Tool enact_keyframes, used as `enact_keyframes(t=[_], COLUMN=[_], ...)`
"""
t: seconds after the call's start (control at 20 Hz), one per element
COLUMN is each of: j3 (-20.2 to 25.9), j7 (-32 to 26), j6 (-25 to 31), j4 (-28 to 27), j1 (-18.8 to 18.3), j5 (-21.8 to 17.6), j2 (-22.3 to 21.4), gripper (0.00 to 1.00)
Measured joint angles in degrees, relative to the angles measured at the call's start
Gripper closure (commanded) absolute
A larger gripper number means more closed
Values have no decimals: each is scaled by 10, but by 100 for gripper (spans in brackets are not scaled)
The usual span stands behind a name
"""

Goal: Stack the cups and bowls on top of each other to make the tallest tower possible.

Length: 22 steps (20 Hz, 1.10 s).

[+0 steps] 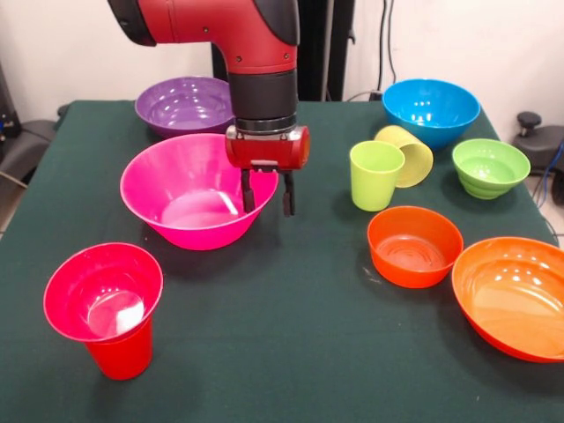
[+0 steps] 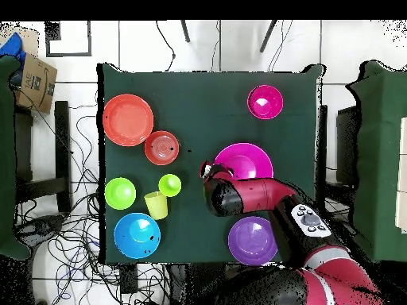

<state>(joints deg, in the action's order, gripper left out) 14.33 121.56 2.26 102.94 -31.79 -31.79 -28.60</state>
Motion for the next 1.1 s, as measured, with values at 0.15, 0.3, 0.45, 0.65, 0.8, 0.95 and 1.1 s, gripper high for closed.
enact_keyframes(t=[0.15,0.3,0.45,0.65,0.8,0.95,1.1], j3=[-3,-6,-6,-8,-14,-21,-29], j7=[0,0,0,0,0,0,0], j6=[0,0,0,0,0,0,0], j4=[0,0,0,0,-1,-2,-2], j1=[0,0,0,0,0,1,1], j5=[0,0,0,0,0,0,0], j2=[-5,-13,-26,-39,-47,-50,-54], gripper=[0,0,0,0,0,0,0])
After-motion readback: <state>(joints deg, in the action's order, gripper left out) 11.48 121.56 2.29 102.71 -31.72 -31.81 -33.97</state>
